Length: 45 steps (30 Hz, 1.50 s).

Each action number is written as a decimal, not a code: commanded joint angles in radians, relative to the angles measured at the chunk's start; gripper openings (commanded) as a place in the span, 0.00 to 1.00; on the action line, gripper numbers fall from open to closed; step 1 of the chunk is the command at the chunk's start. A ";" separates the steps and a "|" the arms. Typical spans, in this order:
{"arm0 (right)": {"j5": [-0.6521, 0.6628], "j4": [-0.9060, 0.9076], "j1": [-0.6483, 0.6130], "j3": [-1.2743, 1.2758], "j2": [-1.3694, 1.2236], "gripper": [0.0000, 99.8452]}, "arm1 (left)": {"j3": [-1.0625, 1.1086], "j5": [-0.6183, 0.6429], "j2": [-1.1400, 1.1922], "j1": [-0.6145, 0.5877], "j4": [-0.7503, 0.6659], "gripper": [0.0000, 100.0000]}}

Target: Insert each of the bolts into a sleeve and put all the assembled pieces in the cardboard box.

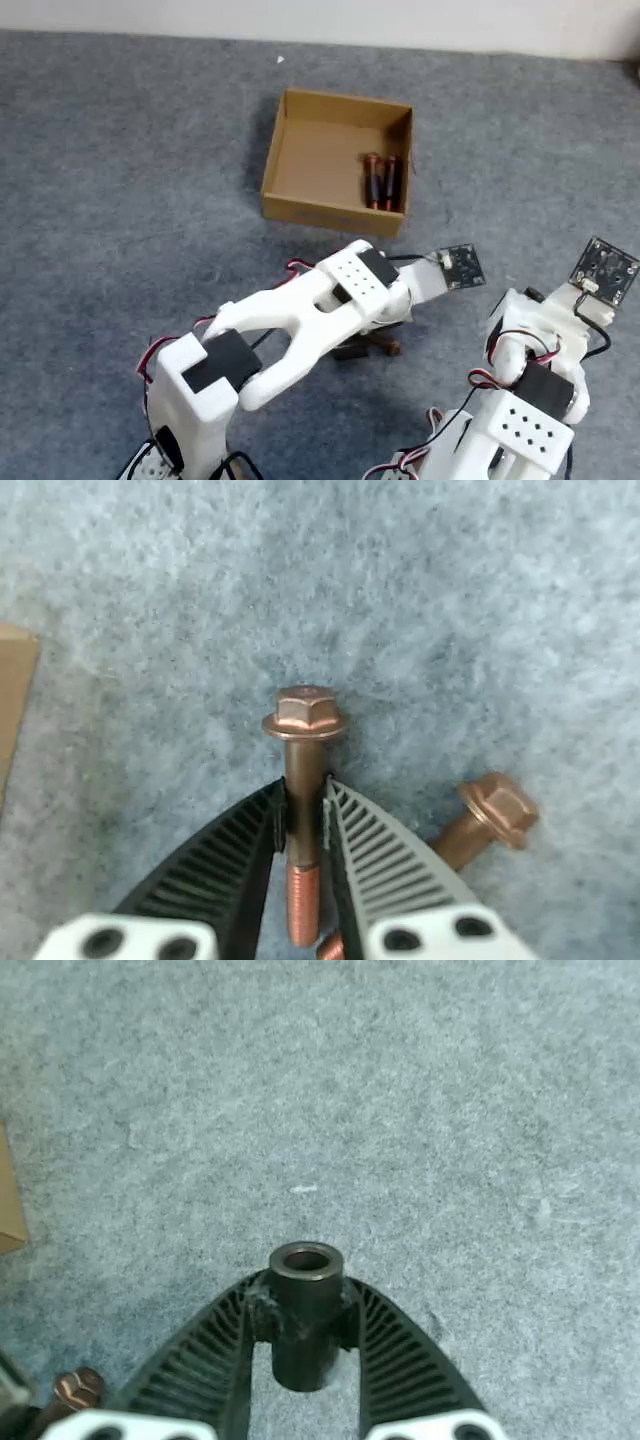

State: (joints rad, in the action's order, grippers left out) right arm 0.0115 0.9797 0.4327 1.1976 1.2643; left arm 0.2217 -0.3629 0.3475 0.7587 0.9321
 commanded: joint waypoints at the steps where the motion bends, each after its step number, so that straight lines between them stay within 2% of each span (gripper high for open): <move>1: -0.005 -0.035 0.004 0.015 0.018 0.01 | -0.013 -0.005 -0.094 -0.024 0.000 0.01; 9: -0.003 -0.033 -0.002 0.033 0.018 0.01 | 0.067 0.107 -0.449 -0.156 0.074 0.01; 13: -0.002 -0.027 -0.071 0.033 0.018 0.01 | 0.162 0.130 -0.661 -0.211 0.074 0.01; 20: -0.017 -0.001 -0.317 0.030 0.019 0.01 | 0.321 0.322 -1.035 -0.295 0.068 0.01; 22: -0.080 0.001 -0.390 0.028 0.019 0.01 | 0.352 0.356 -1.130 -0.335 0.068 0.01; 26: -0.152 -0.004 -0.506 -0.038 0.019 0.01 | 0.420 0.376 -1.300 -0.406 0.068 0.01; 33: -0.146 -0.010 -0.688 -0.180 0.019 0.01 | 0.478 0.377 -1.543 -0.492 0.066 0.01; 36: -0.146 -0.093 -0.777 -0.203 0.019 0.01 | 0.476 0.400 -1.606 -0.498 0.066 0.01; 40: -0.144 -0.288 -0.881 -0.153 0.018 0.01 | 0.476 0.552 -1.667 -0.498 0.066 0.01; 45: -0.144 -0.549 -0.986 -0.004 0.019 0.01 | 0.479 0.657 -1.715 -0.499 0.038 0.01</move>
State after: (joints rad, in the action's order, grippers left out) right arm -0.1281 0.5946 -0.4910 1.1515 1.2674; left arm 0.7066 0.2110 -1.3295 0.2662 1.0027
